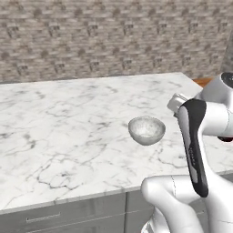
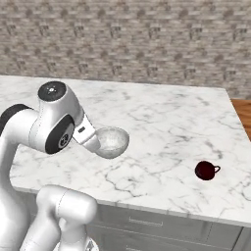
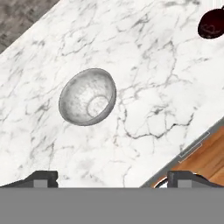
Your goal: Clear the mugs and bowl far away from the sink.
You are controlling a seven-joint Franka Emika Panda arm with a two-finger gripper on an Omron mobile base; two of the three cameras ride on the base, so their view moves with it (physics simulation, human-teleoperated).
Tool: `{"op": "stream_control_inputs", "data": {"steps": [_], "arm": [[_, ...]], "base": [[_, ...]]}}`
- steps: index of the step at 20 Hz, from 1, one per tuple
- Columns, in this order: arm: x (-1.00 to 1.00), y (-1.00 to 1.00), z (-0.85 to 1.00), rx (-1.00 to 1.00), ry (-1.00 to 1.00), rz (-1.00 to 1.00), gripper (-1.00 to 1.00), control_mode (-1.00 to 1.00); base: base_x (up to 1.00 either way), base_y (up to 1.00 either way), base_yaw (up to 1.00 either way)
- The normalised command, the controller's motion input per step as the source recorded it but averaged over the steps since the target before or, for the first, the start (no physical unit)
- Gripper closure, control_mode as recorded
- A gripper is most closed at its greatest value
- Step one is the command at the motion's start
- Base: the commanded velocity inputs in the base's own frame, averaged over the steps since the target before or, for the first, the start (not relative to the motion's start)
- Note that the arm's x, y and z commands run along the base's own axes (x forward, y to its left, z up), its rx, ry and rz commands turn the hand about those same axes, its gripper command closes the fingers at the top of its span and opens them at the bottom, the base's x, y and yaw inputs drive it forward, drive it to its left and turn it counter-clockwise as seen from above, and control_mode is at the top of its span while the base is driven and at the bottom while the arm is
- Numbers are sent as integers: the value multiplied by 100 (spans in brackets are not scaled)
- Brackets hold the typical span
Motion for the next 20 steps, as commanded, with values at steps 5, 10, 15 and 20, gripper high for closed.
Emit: {"op": "stream_control_inputs", "data": {"steps": [5,10,15,20], "arm": [[-1,0,7,-6,-1,41,-100,-100],[-19,4,1,-9,-3,29,-100,-100],[-12,14,19,-18,-8,1,-100,-100],[-21,4,5,-3,0,0,-100,-100]], "base": [[0,0,0],[0,0,0],[0,0,0],[0,0,0]]}}
